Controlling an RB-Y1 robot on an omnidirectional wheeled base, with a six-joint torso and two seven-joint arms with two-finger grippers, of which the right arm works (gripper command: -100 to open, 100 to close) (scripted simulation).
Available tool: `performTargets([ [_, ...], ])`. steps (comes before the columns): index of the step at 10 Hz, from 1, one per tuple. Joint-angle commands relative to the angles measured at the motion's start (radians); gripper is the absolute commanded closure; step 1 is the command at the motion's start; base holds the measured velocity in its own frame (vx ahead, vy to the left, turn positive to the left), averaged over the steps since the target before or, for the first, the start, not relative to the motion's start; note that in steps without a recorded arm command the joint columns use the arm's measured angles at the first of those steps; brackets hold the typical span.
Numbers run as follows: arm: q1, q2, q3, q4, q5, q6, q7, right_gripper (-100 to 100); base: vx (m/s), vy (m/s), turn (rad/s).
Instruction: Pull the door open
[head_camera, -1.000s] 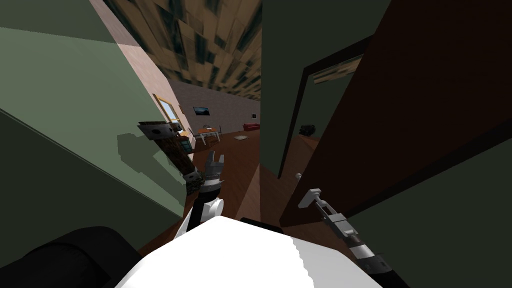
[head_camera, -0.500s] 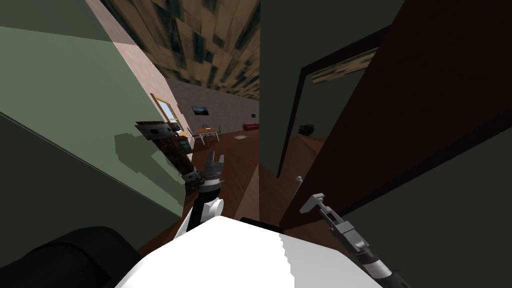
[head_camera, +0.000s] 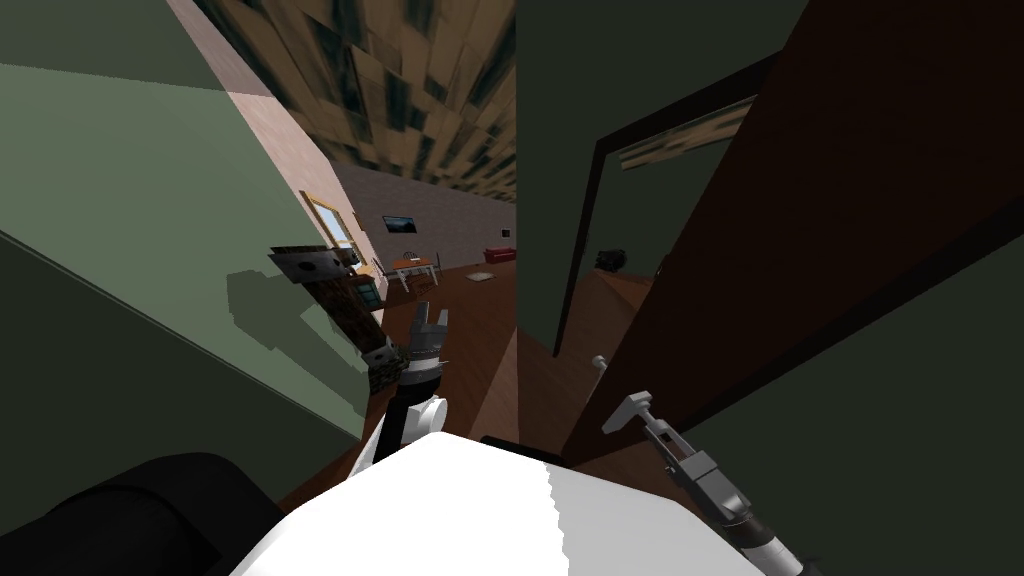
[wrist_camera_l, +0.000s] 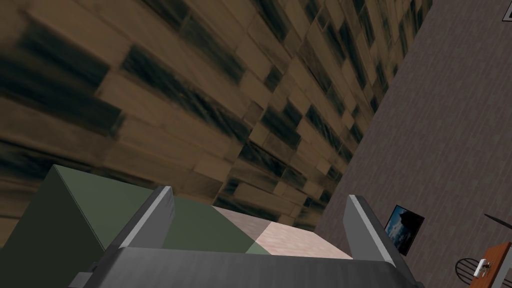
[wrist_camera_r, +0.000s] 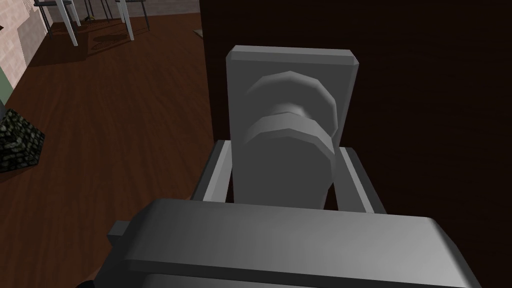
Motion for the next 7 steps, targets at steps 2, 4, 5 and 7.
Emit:
performTargets([
  [2,0.008,0.011,0.019,0.013,0.02,-0.045,-0.003,100,0.027,0.067,-0.014],
  [4,0.013,0.02,0.029,0.035,0.037,-0.091,-0.006,100,0.046,0.083,-0.016],
  [5,0.014,0.022,0.032,0.042,0.042,-0.105,-0.007,100,0.019,0.068,-0.017],
  [7,0.014,0.022,0.032,0.042,0.042,-0.105,-0.007,100,0.015,0.014,0.002],
])
